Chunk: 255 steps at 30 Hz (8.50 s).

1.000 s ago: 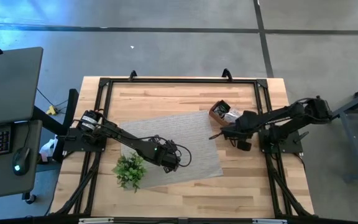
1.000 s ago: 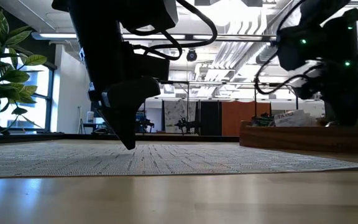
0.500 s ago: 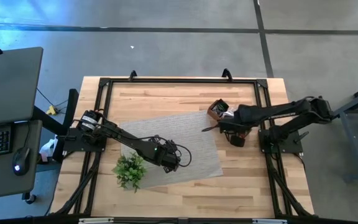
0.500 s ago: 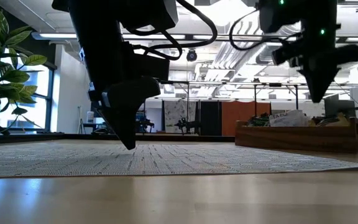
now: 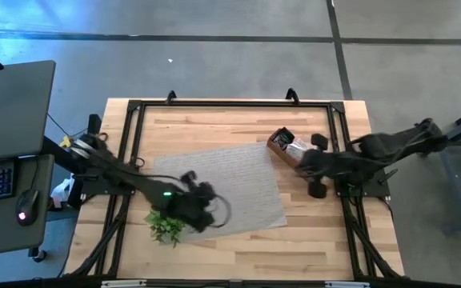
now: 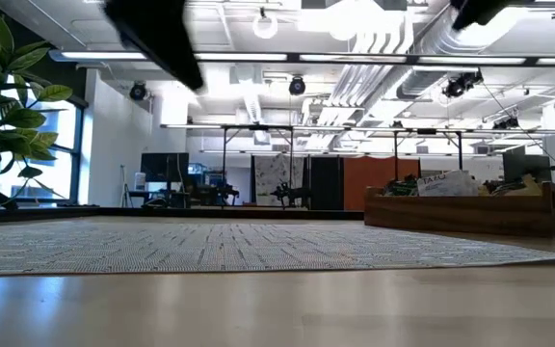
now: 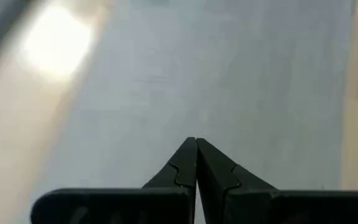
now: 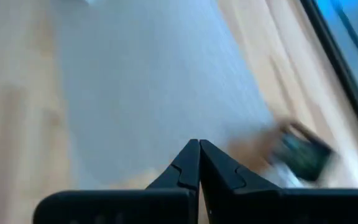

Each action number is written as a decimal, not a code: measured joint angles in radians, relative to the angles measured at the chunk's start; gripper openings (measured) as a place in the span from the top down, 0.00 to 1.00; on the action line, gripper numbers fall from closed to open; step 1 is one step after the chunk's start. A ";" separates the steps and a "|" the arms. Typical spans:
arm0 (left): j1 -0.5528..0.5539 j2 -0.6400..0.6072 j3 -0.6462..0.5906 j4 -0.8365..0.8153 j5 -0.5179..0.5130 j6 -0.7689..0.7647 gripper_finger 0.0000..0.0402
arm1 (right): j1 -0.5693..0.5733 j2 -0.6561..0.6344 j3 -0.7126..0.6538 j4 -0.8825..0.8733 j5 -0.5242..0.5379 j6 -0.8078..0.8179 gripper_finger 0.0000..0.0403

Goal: Pick & Place Tea
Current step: Return to Home Position

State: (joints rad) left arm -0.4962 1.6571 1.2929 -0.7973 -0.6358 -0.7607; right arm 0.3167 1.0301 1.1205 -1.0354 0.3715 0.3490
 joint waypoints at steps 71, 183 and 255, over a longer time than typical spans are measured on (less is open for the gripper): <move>0.676 -1.536 -1.258 1.034 0.700 0.678 1.00 | 0.102 -0.998 -0.993 1.070 -0.094 -0.530 0.97; 0.679 -1.535 -1.257 0.751 0.669 0.494 1.00 | 0.047 -0.955 -1.112 1.115 0.067 -0.401 0.97; 0.679 -1.535 -1.257 0.751 0.669 0.494 1.00 | 0.048 -0.956 -1.112 1.115 0.067 -0.401 0.97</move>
State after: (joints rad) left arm 0.1829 0.1219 0.0357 -0.0467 0.0334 -0.2669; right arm 0.3644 0.0746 0.0090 0.0795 0.4386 -0.0521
